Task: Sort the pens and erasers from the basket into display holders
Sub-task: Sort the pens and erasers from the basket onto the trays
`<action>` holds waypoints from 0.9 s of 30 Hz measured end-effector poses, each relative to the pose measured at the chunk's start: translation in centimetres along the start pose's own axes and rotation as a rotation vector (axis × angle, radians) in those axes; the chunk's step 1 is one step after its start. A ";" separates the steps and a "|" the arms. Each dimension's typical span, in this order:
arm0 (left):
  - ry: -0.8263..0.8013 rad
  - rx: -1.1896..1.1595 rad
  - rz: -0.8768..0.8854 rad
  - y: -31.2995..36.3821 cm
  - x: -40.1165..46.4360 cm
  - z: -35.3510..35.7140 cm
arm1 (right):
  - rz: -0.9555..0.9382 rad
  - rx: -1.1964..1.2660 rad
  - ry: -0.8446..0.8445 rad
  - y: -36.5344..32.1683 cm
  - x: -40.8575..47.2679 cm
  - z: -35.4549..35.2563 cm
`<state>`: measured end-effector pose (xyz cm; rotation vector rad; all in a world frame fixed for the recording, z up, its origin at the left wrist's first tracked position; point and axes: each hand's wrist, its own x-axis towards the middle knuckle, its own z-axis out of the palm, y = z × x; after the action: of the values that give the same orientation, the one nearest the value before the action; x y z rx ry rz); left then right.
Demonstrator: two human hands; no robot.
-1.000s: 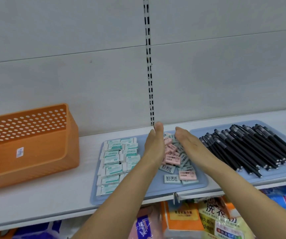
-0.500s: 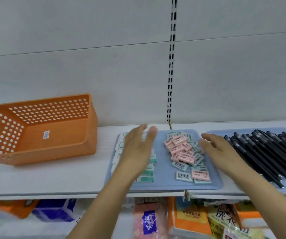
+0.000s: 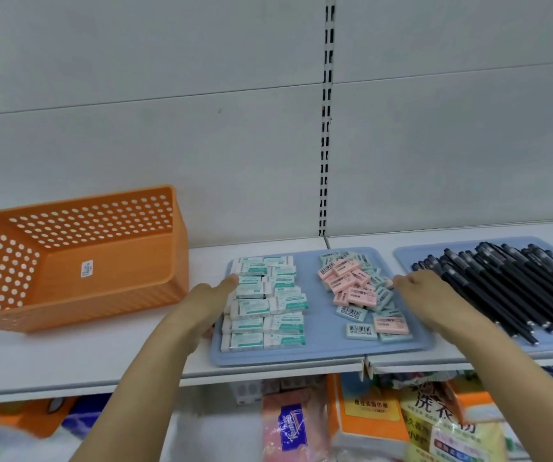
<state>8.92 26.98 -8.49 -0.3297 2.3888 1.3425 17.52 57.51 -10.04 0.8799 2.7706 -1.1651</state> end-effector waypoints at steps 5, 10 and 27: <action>-0.013 -0.120 0.005 -0.2 0.6 0.1 | -0.005 0.052 0.044 -0.2 -0.4 0.4; -0.026 -0.186 0.025 -1.1 1.1 0.5 | -0.010 0.093 0.094 0.1 -0.9 1.0; 0.122 -0.155 0.266 -2.7 -1.8 2.4 | -0.125 0.296 0.104 0.6 -2.9 2.0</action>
<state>12.12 27.65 -10.94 -0.1417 2.5028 1.6756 19.87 55.12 -11.26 0.8151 2.8156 -1.6284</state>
